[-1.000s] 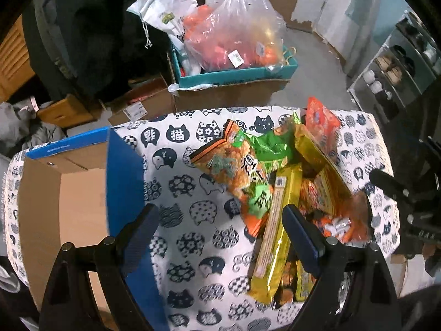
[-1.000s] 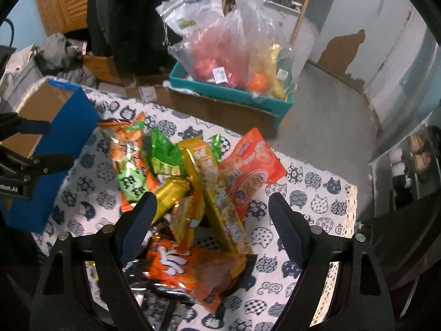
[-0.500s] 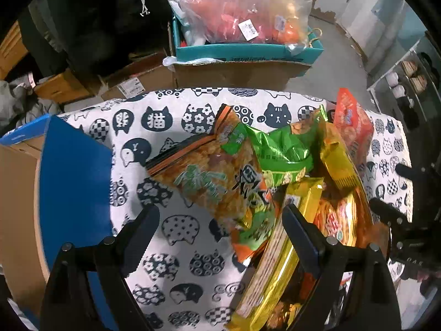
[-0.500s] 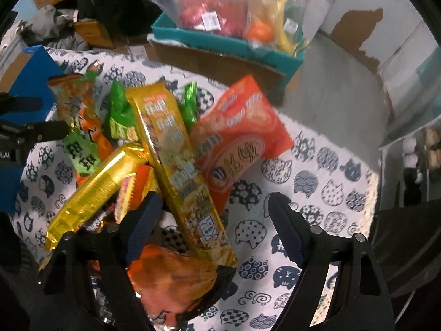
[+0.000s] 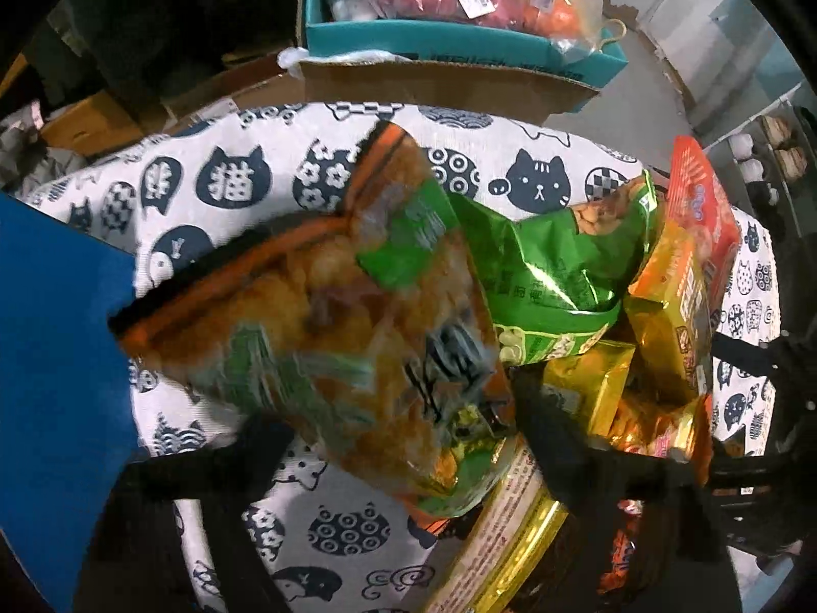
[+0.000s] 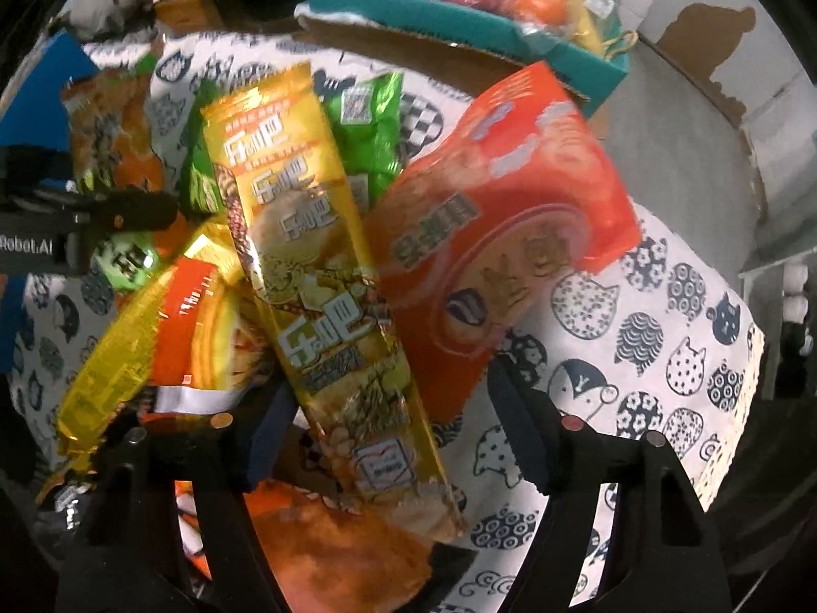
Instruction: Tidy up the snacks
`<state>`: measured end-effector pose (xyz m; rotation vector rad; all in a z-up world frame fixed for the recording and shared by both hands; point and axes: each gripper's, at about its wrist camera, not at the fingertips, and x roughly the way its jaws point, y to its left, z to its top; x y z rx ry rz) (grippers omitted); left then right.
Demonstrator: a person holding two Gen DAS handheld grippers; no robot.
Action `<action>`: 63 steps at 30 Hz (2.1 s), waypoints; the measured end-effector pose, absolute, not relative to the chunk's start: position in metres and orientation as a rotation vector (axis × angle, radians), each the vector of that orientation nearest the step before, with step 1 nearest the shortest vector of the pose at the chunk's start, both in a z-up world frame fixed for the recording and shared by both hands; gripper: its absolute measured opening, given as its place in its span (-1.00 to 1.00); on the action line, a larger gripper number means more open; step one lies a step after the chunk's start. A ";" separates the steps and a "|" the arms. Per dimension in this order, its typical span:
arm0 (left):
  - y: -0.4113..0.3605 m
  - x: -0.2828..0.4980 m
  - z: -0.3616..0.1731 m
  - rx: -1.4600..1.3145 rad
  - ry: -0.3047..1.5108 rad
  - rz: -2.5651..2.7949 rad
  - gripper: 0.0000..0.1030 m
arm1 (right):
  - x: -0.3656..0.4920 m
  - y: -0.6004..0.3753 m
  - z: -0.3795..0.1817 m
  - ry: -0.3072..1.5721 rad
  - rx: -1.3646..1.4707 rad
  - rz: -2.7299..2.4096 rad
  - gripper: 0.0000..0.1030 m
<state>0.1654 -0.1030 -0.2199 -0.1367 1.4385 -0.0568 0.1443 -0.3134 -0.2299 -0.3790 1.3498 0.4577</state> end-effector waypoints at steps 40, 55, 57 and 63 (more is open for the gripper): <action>-0.075 0.073 -0.083 0.245 1.022 -0.154 -0.06 | 0.100 -0.303 -0.113 1.015 -0.335 0.366 -0.41; -0.047 0.033 -0.027 0.267 0.876 -0.141 -0.06 | 0.078 -0.274 -0.062 0.928 -0.289 0.380 -0.41; -0.041 0.028 -0.020 0.260 0.863 -0.146 -0.06 | 0.074 -0.267 -0.056 0.922 -0.283 0.388 -0.41; -0.020 0.015 -0.009 0.237 0.850 -0.143 -0.06 | 0.068 -0.241 -0.041 0.905 -0.277 0.433 -0.41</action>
